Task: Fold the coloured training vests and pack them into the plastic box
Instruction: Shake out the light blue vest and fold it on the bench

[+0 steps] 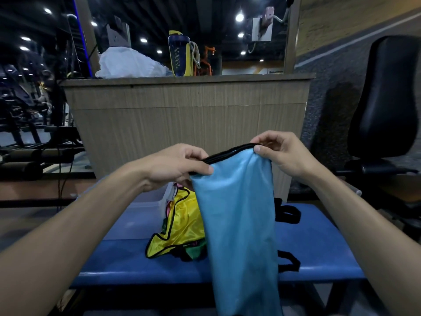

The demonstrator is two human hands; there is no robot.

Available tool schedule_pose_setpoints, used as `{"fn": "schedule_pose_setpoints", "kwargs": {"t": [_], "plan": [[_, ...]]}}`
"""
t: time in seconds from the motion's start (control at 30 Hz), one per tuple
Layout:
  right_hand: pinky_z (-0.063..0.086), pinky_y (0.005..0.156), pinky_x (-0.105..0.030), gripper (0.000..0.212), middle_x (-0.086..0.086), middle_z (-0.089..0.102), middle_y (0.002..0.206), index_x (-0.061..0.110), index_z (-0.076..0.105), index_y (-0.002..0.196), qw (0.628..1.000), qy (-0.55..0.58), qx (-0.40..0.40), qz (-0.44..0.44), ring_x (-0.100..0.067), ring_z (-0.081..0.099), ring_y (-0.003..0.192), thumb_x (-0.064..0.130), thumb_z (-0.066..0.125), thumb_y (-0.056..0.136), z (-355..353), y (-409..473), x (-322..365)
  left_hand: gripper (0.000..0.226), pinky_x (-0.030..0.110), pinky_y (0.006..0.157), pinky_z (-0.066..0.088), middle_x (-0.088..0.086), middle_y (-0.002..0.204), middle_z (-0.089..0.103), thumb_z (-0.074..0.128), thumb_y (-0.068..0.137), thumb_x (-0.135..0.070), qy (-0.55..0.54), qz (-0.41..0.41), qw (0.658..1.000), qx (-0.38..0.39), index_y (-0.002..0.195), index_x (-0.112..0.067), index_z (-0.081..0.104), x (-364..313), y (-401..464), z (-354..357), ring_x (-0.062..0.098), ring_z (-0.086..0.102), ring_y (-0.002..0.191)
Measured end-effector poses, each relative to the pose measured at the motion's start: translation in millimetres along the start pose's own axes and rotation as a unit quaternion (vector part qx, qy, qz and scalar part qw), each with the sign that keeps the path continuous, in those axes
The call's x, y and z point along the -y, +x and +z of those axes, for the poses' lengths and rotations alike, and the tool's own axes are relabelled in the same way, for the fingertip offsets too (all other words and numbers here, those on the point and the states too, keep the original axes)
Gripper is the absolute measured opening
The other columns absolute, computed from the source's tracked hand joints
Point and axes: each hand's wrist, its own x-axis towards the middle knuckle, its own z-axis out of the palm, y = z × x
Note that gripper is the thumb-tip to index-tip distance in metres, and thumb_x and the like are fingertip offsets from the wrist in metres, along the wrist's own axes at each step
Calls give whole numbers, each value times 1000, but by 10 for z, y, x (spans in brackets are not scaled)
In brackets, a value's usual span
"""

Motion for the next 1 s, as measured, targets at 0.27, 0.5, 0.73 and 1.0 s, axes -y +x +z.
{"fn": "schedule_pose_setpoints", "kwargs": {"t": [0.27, 0.5, 0.73, 1.0], "plan": [[53, 87, -38, 11, -9, 75, 99, 20, 75, 99, 1000, 7, -2, 5, -18, 67, 90, 11, 71, 94, 20, -71, -18, 17, 30, 66, 56, 12, 78, 59, 69, 92, -21, -81, -45, 994, 54, 86, -7, 61, -185, -112, -202, 15, 64, 65], [54, 90, -40, 10, -13, 74, 101, 11, 74, 103, 999, -16, -18, -36, -26, 68, 91, 8, 70, 94, 72, -23, 129, 26, 40, 76, 59, 11, 92, 69, 60, 94, -29, -105, -75, 984, 121, 103, -6, 69, -22, -188, -272, 22, 65, 81], [54, 93, -49, 9, -5, 74, 98, 16, 74, 101, 996, -70, -10, -44, -32, 68, 98, 11, 70, 95, 105, 63, 145, 45, 46, 76, 59, 16, 106, 65, 69, 93, -39, -172, -69, 975, 121, 117, -2, 65, 229, -217, -263, 27, 67, 85], [55, 90, -52, 9, -2, 75, 95, 19, 74, 99, 994, -103, 6, -44, -31, 68, 94, 11, 70, 95, 145, 65, 63, 32, 44, 72, 59, 14, 103, 65, 52, 102, -32, -228, -97, 961, 123, 111, -6, 67, 475, -164, -205, 27, 66, 84]]}}
